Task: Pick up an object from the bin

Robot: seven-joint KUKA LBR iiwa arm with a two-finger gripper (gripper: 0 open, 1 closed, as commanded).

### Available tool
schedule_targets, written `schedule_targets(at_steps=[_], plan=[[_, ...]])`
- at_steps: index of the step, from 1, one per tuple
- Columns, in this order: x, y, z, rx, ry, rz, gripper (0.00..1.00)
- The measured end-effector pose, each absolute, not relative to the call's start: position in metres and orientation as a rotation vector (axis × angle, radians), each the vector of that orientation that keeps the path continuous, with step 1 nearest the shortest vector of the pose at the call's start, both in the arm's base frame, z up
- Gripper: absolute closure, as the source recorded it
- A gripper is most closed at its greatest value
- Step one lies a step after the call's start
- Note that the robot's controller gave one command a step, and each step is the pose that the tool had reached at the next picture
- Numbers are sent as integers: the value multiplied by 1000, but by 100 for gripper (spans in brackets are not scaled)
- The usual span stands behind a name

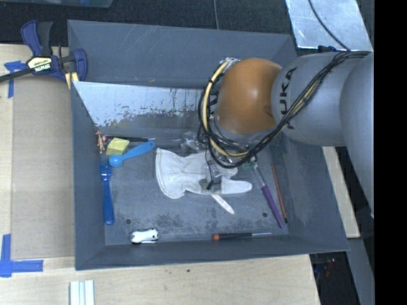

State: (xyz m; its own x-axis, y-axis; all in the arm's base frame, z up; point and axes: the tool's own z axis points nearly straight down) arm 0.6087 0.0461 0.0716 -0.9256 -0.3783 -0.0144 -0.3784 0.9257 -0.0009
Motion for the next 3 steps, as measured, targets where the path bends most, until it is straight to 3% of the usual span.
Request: schedule_targets(at_steps=[1,3], plan=[[619,55,73,-604,3064,2,100],[618,55,86,-603,3067,3,100]])
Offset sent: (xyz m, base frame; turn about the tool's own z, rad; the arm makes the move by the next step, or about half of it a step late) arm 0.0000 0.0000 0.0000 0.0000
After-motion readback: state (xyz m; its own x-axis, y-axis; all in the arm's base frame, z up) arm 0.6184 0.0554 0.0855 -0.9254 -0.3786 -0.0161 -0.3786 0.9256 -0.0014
